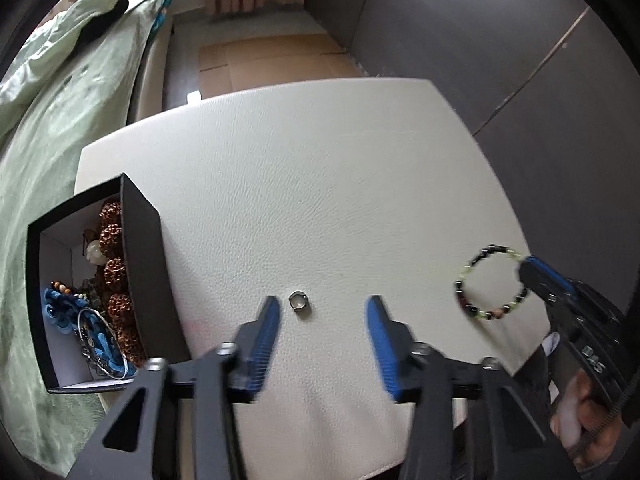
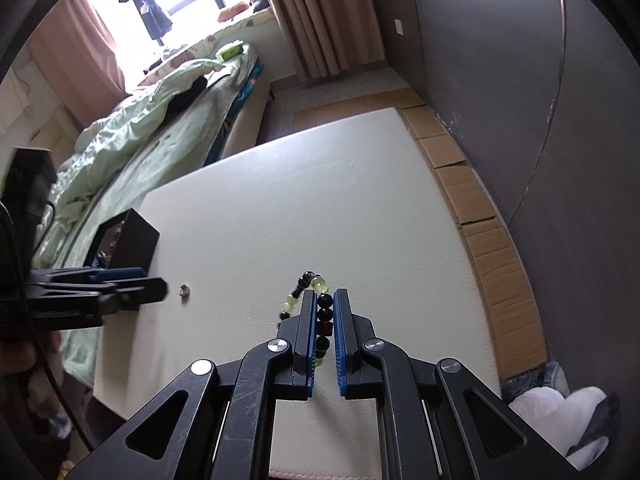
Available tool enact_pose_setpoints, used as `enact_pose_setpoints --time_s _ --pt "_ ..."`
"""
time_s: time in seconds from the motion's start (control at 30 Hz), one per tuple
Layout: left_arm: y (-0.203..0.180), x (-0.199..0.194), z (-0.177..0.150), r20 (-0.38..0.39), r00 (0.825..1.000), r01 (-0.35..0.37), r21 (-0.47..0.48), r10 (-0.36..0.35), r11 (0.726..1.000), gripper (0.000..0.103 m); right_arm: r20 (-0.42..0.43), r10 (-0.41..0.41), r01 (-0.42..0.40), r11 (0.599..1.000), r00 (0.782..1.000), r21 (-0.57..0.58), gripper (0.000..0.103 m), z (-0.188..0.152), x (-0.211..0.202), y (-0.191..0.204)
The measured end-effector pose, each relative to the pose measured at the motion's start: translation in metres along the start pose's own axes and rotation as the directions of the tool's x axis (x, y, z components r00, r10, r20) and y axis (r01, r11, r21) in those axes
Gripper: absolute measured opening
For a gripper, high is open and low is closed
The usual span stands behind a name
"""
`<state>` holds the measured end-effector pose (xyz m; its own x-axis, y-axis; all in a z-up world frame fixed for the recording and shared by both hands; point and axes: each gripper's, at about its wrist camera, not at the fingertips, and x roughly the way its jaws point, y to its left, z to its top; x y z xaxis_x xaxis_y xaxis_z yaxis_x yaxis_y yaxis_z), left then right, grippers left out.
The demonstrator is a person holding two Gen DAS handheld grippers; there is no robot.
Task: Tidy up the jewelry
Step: 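Grasp the small silver ring with the left gripper while the right lifts the bracelet, then carry the ring over the box and open the left gripper while the right carries the bracelet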
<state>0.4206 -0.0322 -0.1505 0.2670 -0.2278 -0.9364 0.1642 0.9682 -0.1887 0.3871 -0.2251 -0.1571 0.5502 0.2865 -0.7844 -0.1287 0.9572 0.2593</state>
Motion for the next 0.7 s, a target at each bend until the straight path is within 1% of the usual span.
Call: enact_pose_setpoints --time_s 0.2,0.27,0.33,0.37,0.47,0.57,0.63,0.67,0.7 --pt "-0.004 0.019 0.003 -0.035 0.997 -0.068 0.016 0.068 0.998 0.038 0.014 0.007 -0.007 1.0 1.0 0.007 0.009 0.0 -0.009 -0.006" --pt "-0.005 0.023 0.004 -0.045 0.995 -0.09 0.02 0.091 0.996 0.035 0.018 0.007 -0.008 1.0 1.0 0.009 0.009 -0.001 -0.012 -0.007" --pt "-0.005 0.028 0.004 -0.056 0.992 -0.108 0.022 0.109 0.994 0.029 0.022 0.005 -0.006 1.0 1.0 0.008 0.009 0.0 -0.013 -0.007" --pt "-0.005 0.029 0.004 -0.058 0.991 -0.117 0.025 0.119 0.993 0.029 0.023 0.005 -0.005 1.0 1.0 0.008 0.009 -0.001 -0.014 -0.008" --pt "-0.005 0.034 0.003 -0.063 0.99 -0.124 0.028 0.126 0.992 0.028 0.027 0.004 -0.005 1.0 1.0 0.012 0.009 -0.001 -0.016 -0.011" --pt "-0.006 0.034 0.003 -0.046 0.988 -0.147 0.038 0.149 0.988 0.023 0.029 0.003 -0.003 1.0 1.0 0.013 0.009 -0.003 -0.018 -0.013" --pt "-0.007 0.035 0.003 -0.046 0.985 -0.166 0.045 0.168 0.985 0.015 0.028 0.001 -0.001 1.0 1.0 0.012 0.009 -0.003 -0.019 -0.014" --pt "-0.006 0.035 0.004 -0.048 0.985 -0.164 0.041 0.166 0.986 0.013 0.028 0.001 -0.001 1.0 1.0 0.012 0.009 -0.003 -0.018 -0.014" --pt "-0.003 0.034 0.003 -0.052 0.987 -0.149 0.024 0.15 0.989 0.013 0.029 0.001 -0.001 1.0 1.0 0.012 0.009 -0.003 -0.019 -0.014"
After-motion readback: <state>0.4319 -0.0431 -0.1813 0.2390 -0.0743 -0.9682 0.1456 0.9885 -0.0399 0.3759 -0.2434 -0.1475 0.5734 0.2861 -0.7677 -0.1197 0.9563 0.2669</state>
